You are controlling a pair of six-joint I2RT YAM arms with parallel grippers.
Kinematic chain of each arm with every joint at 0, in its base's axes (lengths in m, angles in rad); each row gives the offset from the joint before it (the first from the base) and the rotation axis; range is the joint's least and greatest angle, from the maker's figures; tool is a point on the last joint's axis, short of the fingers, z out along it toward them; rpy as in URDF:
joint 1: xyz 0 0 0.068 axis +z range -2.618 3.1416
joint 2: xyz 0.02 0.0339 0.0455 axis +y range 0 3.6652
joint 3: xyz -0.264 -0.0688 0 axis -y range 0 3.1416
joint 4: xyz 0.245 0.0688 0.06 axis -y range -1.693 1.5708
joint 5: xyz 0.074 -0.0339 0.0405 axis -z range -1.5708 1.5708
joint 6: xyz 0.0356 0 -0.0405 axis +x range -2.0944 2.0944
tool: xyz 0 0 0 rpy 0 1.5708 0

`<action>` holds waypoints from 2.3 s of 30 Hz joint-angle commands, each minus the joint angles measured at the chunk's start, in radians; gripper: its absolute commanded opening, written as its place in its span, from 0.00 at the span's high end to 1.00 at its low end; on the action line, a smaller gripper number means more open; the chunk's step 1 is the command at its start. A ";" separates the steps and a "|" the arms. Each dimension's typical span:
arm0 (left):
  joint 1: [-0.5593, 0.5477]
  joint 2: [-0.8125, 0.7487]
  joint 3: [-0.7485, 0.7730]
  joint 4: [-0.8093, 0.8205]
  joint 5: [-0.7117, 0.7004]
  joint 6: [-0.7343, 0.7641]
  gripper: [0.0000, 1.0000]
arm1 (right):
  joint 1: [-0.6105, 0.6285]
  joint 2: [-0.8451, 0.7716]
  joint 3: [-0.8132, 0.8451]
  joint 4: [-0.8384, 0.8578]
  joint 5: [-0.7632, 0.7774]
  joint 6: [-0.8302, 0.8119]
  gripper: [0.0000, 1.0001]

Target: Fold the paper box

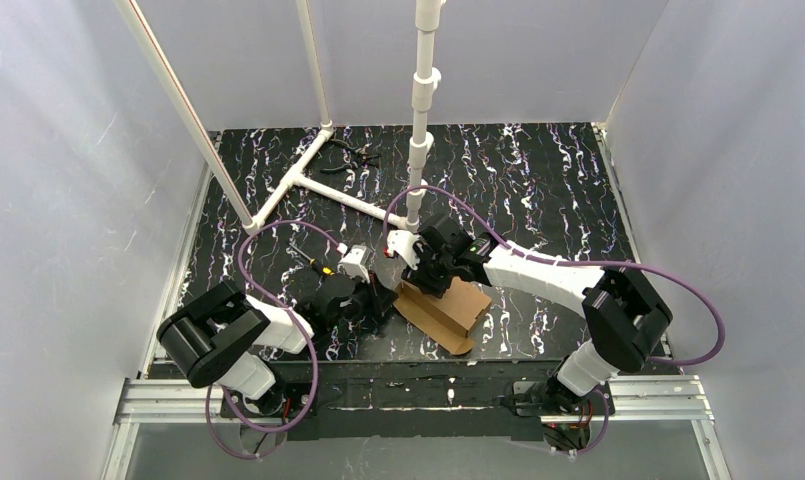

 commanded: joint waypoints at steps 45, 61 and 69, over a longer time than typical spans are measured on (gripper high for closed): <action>-0.086 -0.115 -0.037 -0.061 -0.100 0.083 1.00 | -0.102 -0.068 0.130 -0.180 -0.353 -0.121 0.12; -0.087 -0.136 -0.033 -0.073 -0.075 0.093 1.00 | -0.084 0.033 0.023 -0.036 -0.099 -0.046 0.28; -0.089 -0.211 -0.070 -0.069 -0.048 0.204 1.00 | -0.084 0.063 0.013 -0.026 -0.042 -0.033 0.29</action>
